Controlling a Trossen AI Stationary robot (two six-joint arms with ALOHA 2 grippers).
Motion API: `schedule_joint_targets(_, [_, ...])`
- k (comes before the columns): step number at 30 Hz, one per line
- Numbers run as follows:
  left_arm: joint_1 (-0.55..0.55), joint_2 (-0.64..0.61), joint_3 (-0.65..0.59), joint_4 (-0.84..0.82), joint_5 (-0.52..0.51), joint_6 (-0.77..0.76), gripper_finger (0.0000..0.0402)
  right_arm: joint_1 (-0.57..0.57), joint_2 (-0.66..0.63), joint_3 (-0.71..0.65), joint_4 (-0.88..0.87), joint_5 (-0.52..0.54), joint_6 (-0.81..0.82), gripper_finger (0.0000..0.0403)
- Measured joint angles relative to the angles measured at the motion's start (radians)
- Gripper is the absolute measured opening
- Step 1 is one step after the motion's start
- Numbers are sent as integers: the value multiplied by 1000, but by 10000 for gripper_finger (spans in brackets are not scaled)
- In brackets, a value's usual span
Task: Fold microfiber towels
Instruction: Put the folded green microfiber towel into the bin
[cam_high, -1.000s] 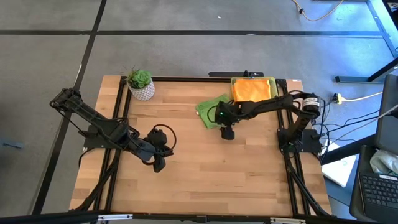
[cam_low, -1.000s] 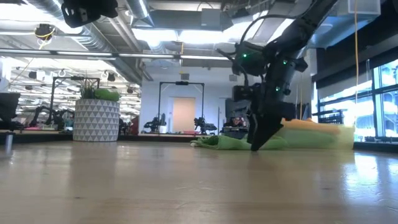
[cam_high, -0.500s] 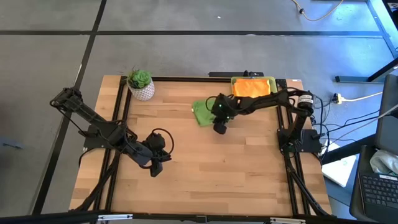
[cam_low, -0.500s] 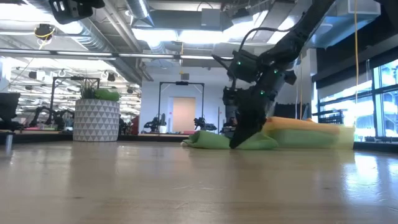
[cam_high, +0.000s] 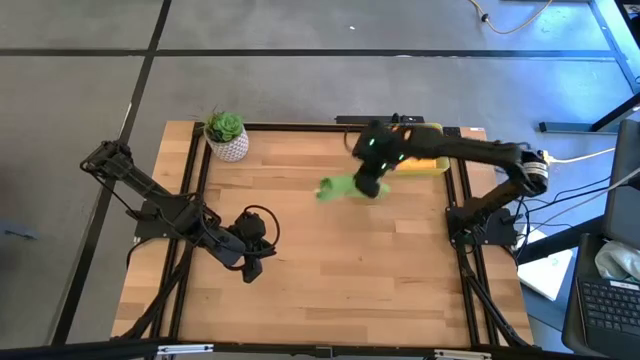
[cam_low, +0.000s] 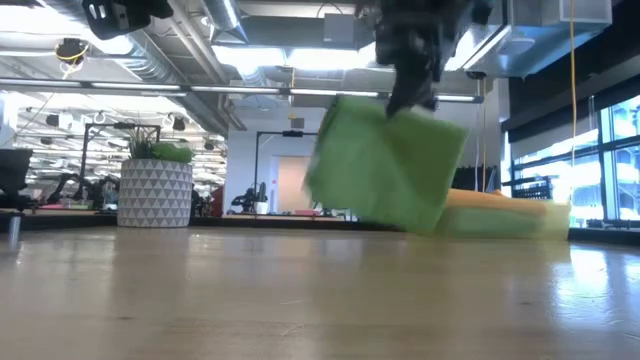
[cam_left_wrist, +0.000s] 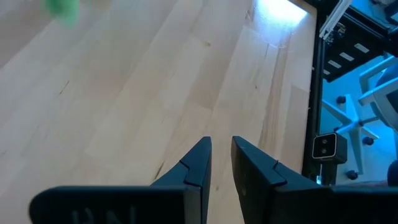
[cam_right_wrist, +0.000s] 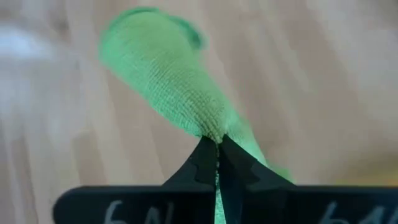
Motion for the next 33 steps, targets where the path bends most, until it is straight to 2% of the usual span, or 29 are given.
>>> schedule_joint_targets(6, [0, 0, 0, 5, 0, 15, 56, -110, -8, 239, -371, 40, -53, 2])
schedule_joint_targets(12, [0, 0, 0, 5, 0, 29, 56, -208, -8, 414, -514, 217, -158, 1])
schedule_joint_targets(15, [0, 0, 0, 5, 5, 42, 56, -272, -11, 457, -561, 310, -270, 1])
schedule_joint_targets(19, [0, 0, 0, 11, 6, 41, 56, -356, -9, 459, -565, 498, -440, 1])
schedule_joint_targets(22, [0, 0, 0, 11, 6, 11, 56, -399, -6, 459, -564, 572, -492, 1])
schedule_joint_targets(24, [0, 0, 0, 12, 1, -33, 56, -421, -5, 443, -537, 568, -496, 1])
schedule_joint_targets(26, [0, 0, 0, 12, -4, -52, 56, -433, -6, 394, -504, 512, -494, 1])
schedule_joint_targets(29, [4, 0, 0, 12, -8, -59, 56, -442, -6, 264, -469, 434, -493, 1])
schedule_joint_targets(33, [17, 0, 0, 12, -10, -94, 56, -442, -4, 90, -454, 421, -493, 1])
